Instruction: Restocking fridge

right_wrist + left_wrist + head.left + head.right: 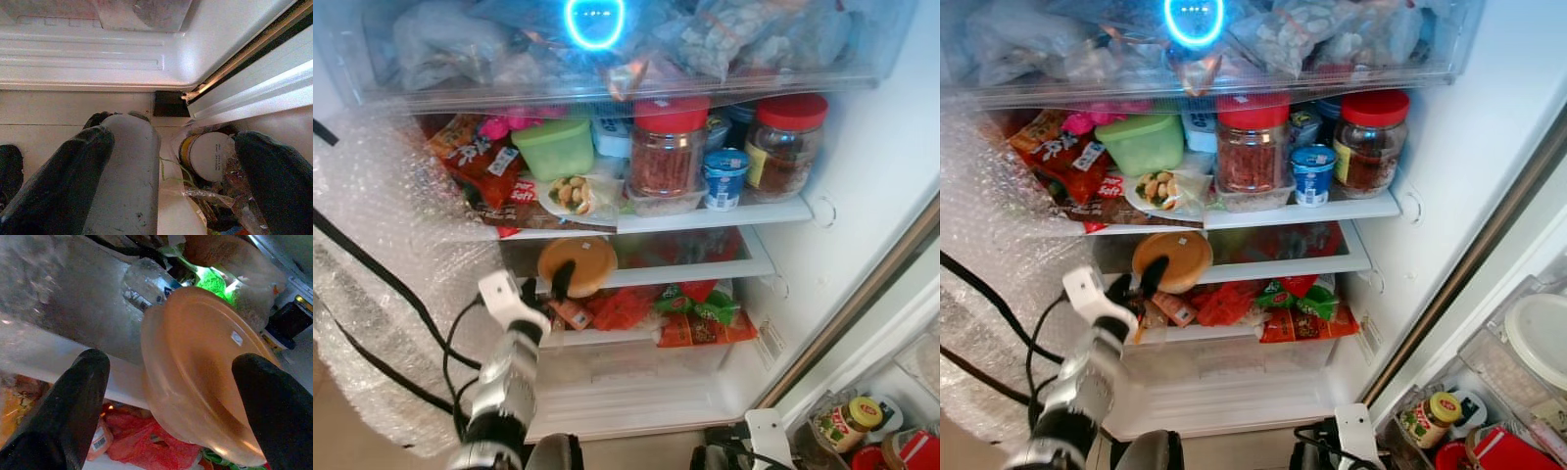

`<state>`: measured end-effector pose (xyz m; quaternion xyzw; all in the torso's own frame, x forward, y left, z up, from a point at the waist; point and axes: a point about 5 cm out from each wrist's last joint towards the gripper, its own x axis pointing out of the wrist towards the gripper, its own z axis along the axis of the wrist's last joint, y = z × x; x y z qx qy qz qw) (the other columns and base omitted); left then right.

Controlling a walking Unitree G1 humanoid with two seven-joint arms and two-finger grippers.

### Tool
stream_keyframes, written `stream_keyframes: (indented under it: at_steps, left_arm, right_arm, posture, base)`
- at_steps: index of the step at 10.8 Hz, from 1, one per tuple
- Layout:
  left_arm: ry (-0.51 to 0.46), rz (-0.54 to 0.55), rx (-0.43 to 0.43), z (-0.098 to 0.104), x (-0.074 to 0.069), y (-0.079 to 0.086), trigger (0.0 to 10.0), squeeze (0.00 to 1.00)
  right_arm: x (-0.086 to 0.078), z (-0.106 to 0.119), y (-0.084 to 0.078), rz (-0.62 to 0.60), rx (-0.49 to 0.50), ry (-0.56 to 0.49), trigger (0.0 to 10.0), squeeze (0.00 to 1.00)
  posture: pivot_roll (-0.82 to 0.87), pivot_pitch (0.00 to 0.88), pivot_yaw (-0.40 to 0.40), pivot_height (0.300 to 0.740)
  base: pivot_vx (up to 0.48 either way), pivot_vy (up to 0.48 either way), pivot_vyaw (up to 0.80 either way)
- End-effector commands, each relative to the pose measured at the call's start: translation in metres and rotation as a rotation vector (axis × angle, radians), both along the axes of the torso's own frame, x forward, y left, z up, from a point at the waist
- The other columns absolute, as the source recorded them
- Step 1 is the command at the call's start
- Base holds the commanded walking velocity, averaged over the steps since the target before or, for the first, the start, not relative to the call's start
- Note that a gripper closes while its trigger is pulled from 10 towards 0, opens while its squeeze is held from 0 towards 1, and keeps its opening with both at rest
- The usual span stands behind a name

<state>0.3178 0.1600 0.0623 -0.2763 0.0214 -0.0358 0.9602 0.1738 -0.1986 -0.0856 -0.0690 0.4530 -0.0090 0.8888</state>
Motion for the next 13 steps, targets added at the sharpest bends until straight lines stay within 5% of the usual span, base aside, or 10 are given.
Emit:
stream_keyframes:
  at_steps: [1,5,10,13]
  left_arm:
    - [-0.017,-0.002,0.016,0.005,0.001,0.0,10.0,0.0]
    - [-0.065,-0.023,0.015,0.02,0.001,-0.001,10.0,0.0]
    - [0.063,-0.059,0.085,0.011,0.001,-0.005,10.0,0.0]
    - [0.131,-0.002,0.106,0.014,0.016,-0.004,10.0,0.0]
  right_arm:
    - [-0.007,-0.004,0.002,-0.009,0.008,0.024,10.0,0.0]
    - [-0.006,-0.003,0.002,-0.013,0.005,0.011,10.0,0.0]
    - [-0.006,-0.003,0.002,-0.009,0.006,0.007,10.0,0.0]
    - [-0.005,-0.003,0.003,-0.003,0.007,0.007,10.0,0.0]
  posture:
    - [0.0,0.0,0.019,0.629]
    - [0.0,0.0,0.018,0.629]
    - [0.0,0.0,0.017,0.629]
    - [0.0,0.0,0.018,0.629]
  base:
    - [0.0,0.0,0.0]
    - [0.0,0.0,0.0]
    - [0.0,0.0,0.0]
    - [0.0,0.0,0.0]
